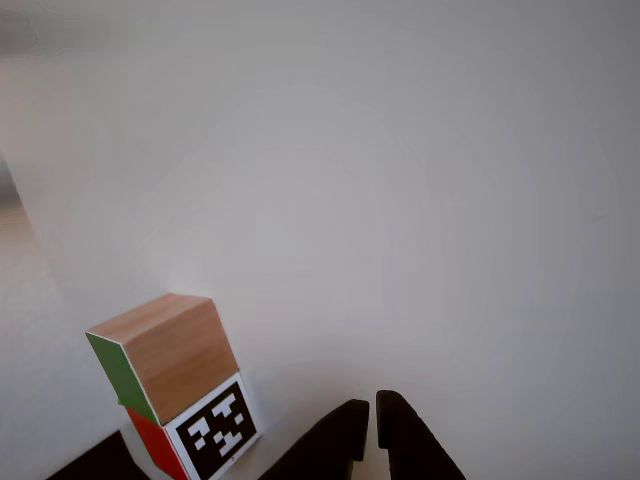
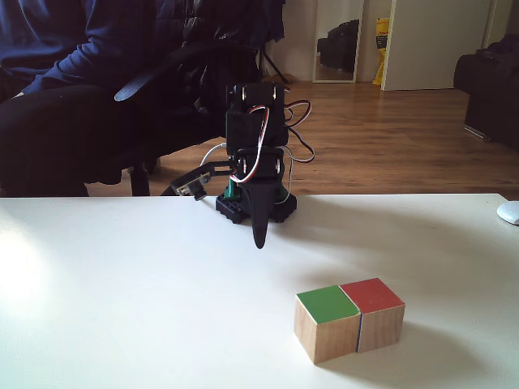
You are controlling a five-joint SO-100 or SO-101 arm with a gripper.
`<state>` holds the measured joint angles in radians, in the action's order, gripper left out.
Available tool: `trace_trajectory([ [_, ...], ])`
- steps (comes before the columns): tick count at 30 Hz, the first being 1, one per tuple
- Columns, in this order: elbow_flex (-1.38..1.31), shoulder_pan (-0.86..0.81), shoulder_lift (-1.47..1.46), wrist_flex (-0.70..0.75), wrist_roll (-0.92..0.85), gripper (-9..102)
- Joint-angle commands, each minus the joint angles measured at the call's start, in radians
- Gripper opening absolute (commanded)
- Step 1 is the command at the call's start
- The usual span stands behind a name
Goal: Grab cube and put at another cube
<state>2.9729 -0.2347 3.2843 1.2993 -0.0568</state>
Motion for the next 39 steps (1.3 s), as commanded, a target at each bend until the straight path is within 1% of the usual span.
trace_trajectory([
  [1, -0.005, 0.009, 0.005, -0.012, -0.021, 0],
  [3, -0.015, -0.003, 0.005, -0.034, -0.089, 0],
  [6, -0.109, -0.026, -0.002, -0.061, -0.153, 1],
  [8, -0.212, -0.011, -0.091, -0.063, -0.153, 5],
  [10, -0.347, 0.021, -0.299, -0.063, -0.141, 11],
  [14, -0.669, 0.063, -0.801, -0.029, -0.133, 13],
  [16, -0.782, 0.074, -0.977, -0.029, -0.147, 16],
  [19, -0.904, 0.081, -1.140, -0.037, -0.161, 23],
  [21, -0.954, 0.095, -1.187, -0.038, -0.190, 32],
  [24, -1.005, 0.114, -1.207, -0.025, -0.186, 37],
  [30, -1.092, 0.167, -1.233, 0.012, -0.178, 38],
  [35, -1.193, 0.206, -1.365, 0.040, -0.178, 40],
  [39, -1.313, 0.201, -1.522, 0.067, -0.172, 44],
])
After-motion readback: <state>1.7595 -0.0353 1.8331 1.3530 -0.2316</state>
